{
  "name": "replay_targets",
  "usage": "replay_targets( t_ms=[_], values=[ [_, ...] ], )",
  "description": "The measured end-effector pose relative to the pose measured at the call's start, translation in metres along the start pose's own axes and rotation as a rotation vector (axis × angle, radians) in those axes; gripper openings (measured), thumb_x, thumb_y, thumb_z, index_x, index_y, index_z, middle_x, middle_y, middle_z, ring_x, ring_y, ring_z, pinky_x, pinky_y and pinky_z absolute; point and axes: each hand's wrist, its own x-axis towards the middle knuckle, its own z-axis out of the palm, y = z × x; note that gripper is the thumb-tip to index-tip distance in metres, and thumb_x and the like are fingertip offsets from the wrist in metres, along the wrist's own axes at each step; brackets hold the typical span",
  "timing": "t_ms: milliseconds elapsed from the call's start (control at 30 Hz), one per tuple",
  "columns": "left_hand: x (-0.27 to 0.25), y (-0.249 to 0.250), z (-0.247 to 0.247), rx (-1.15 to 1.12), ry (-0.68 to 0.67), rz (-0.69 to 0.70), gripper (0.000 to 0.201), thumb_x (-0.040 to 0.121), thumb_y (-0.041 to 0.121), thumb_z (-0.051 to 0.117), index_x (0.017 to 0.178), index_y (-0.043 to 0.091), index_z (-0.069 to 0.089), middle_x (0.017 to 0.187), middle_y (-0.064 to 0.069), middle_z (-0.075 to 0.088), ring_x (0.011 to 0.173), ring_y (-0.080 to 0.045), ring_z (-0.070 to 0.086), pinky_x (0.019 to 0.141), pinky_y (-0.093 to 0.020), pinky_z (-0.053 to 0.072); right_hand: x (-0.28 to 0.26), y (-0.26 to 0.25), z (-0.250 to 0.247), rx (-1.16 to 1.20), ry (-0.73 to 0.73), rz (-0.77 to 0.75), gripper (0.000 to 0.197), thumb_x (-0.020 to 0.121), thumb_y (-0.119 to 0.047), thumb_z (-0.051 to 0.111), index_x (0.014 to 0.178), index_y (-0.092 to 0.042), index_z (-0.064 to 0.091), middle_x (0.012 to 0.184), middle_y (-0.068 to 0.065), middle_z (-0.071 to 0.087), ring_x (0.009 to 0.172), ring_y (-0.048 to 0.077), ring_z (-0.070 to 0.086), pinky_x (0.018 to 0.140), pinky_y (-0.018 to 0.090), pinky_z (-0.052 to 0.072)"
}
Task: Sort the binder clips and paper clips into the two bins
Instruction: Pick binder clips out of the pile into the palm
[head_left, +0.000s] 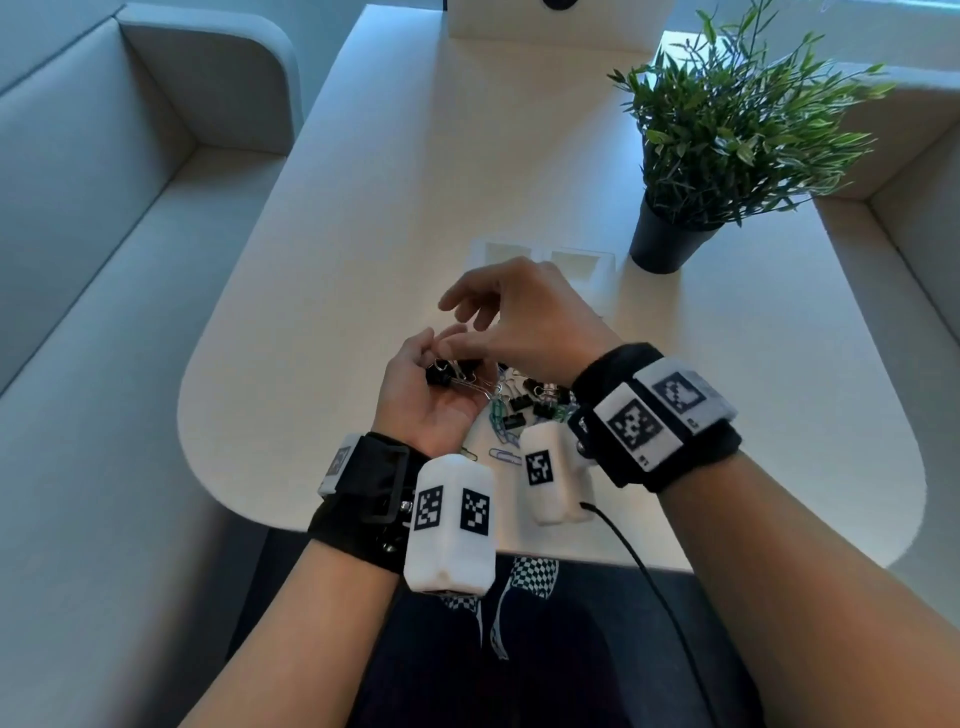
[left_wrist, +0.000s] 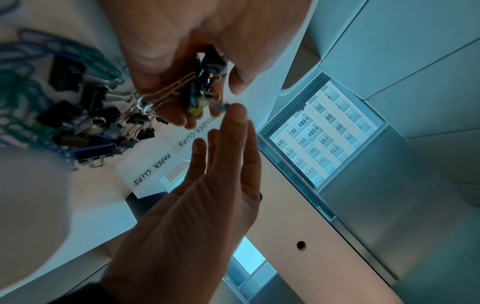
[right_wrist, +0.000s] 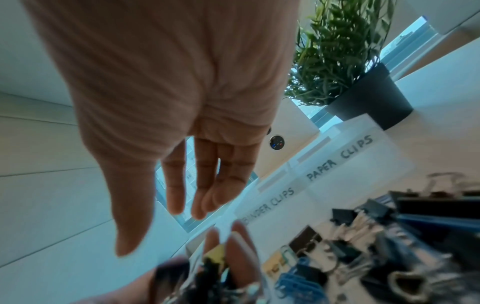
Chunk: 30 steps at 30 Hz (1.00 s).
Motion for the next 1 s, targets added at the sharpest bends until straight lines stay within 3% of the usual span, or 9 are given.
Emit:
replay_targets(
  t_ms=[100,167,300,433,633,867,1000],
  values=[
    [0.001,0.003,0.001,-0.010,0.053,0.007,0.027,0.095,0.021,0.042,0.083,0.003,0.057,0.080,-0.012,0.057,0.072,-0.021,0.055,0.060,-0.026,0.052,-0.015,0.017,-0.006,-0.041,0.065,0.023,0.028,0.074,-0.033,0.078,0.099,-0.022,0.072,0.079,-0.007,0.066,0.064,-0.002,0.055,0.058,0.005,0.043],
    [0.001,0.007,-0.002,-0.037,0.061,0.014,0.027,0.095,0.020,0.040,0.083,0.002,0.056,0.080,-0.015,0.056,0.073,-0.022,0.055,0.055,-0.023,0.049,-0.030,0.028,-0.004,-0.133,-0.035,0.051,0.020,0.076,-0.023,0.076,0.096,-0.020,0.073,0.080,-0.008,0.063,0.064,-0.003,0.051,0.058,0.005,0.040],
    [0.003,0.011,-0.007,-0.047,0.065,0.013,0.027,0.094,0.019,0.040,0.082,0.002,0.058,0.082,-0.013,0.055,0.075,-0.022,0.056,0.055,-0.023,0.049,-0.047,0.037,0.017,-0.316,-0.213,0.046,0.025,0.078,-0.012,0.068,0.100,-0.020,0.073,0.095,-0.001,0.059,0.083,0.014,0.056,0.072,0.026,0.047],
    [0.002,0.009,-0.006,-0.052,0.062,0.013,0.027,0.094,0.019,0.040,0.082,0.002,0.058,0.084,-0.013,0.055,0.075,-0.021,0.056,0.055,-0.023,0.051,-0.047,0.035,0.023,-0.409,-0.223,0.008,0.025,0.082,-0.011,0.063,0.104,-0.018,0.072,0.102,0.003,0.061,0.092,0.020,0.057,0.072,0.024,0.040],
    [0.000,0.008,-0.003,-0.052,0.061,0.012,0.028,0.094,0.018,0.041,0.081,0.001,0.058,0.085,-0.015,0.056,0.073,-0.021,0.057,0.056,-0.024,0.051,-0.046,0.035,0.022,-0.488,-0.227,-0.088,0.018,0.088,-0.010,0.055,0.096,-0.013,0.071,0.090,0.000,0.058,0.083,0.020,0.059,0.066,0.024,0.035],
    [-0.002,0.010,-0.006,-0.047,0.066,0.021,0.027,0.094,0.019,0.041,0.082,0.002,0.059,0.087,-0.014,0.056,0.074,-0.021,0.057,0.058,-0.024,0.051,-0.049,0.040,0.017,-0.329,-0.140,-0.098,0.016,0.087,-0.008,0.056,0.097,-0.009,0.068,0.094,0.005,0.061,0.077,0.019,0.056,0.069,0.029,0.047],
    [-0.002,0.009,-0.005,-0.035,0.055,0.011,0.027,0.093,0.019,0.042,0.082,0.003,0.059,0.084,-0.013,0.056,0.074,-0.020,0.057,0.063,-0.026,0.049,-0.045,0.037,0.005,-0.126,0.034,-0.059,0.011,0.083,-0.013,0.064,0.093,-0.011,0.069,0.089,0.003,0.062,0.075,0.015,0.060,0.074,0.032,0.055]
  ],
)
